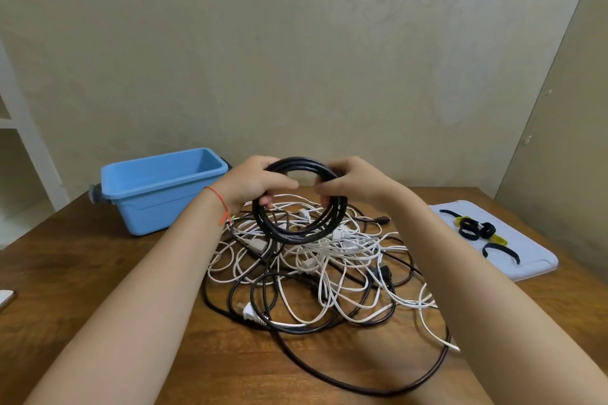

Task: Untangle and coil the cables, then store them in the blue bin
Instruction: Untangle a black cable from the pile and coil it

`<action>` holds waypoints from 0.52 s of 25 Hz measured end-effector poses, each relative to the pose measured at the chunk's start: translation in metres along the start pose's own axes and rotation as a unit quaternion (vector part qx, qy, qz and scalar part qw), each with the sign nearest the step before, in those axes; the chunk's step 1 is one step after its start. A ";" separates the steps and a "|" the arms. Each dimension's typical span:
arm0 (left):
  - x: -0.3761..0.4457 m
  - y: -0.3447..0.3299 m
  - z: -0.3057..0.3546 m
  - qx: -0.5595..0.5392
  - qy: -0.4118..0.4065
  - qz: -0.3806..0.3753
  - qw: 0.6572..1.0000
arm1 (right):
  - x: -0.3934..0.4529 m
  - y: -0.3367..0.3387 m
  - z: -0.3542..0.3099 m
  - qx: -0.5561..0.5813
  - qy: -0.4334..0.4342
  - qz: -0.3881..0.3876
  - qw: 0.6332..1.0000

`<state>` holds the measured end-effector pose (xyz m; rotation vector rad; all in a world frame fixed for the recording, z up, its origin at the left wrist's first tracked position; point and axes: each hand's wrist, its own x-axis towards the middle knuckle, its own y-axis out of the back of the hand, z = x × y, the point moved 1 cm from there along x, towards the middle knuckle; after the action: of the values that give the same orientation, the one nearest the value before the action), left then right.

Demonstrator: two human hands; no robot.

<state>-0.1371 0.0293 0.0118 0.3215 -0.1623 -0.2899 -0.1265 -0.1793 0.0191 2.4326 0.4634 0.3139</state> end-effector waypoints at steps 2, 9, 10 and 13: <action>0.001 -0.003 -0.007 -0.097 -0.019 0.068 0.993 | -0.001 0.000 0.007 0.061 -0.017 0.014 0.998; 0.015 -0.025 -0.020 -0.490 -0.035 0.205 0.847 | 0.012 -0.018 0.003 0.403 -0.038 0.013 0.914; 0.018 -0.033 -0.019 -0.526 -0.033 0.193 0.828 | 0.015 -0.027 -0.001 0.469 -0.047 0.031 0.882; 0.018 -0.048 -0.029 -0.501 -0.008 0.136 0.854 | 0.023 -0.033 -0.005 0.532 -0.058 0.099 0.839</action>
<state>-0.1260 -0.0114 -0.0290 -0.7456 -0.0543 -0.0656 -0.1156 -0.1434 0.0049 3.5794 0.3760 -0.0587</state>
